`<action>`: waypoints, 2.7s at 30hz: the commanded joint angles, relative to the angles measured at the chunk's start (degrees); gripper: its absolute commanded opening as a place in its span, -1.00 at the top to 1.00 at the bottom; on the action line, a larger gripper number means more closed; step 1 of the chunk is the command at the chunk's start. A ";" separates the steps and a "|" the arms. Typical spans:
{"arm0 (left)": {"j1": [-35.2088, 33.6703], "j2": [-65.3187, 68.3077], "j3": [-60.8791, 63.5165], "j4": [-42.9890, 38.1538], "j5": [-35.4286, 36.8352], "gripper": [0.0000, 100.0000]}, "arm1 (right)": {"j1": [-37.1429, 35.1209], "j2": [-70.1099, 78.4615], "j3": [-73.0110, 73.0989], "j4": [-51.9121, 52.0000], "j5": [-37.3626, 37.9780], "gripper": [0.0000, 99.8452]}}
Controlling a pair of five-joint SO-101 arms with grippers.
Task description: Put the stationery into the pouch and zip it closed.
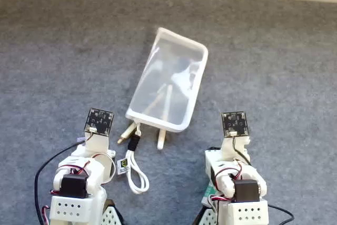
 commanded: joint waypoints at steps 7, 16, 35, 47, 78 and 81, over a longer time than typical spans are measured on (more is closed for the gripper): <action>-0.13 -0.75 1.27 0.09 -0.09 0.99 | 0.57 -0.13 7.25 0.22 0.09 0.99; -0.13 -0.75 1.27 0.09 -0.09 0.99 | 0.57 -0.13 7.25 0.22 0.09 0.99; -0.13 -0.75 1.27 0.09 -0.09 0.99 | 0.57 -0.13 7.25 0.22 0.09 0.99; -0.13 -0.75 1.27 0.09 -0.09 0.99 | 0.57 -0.13 7.25 0.22 0.09 0.99; -0.22 -0.92 0.57 0.09 -0.26 0.99 | 0.57 -0.13 7.25 0.22 0.09 0.99; -0.31 -0.92 -0.40 0.09 -0.26 0.99 | 0.57 -0.13 7.25 0.22 0.09 0.99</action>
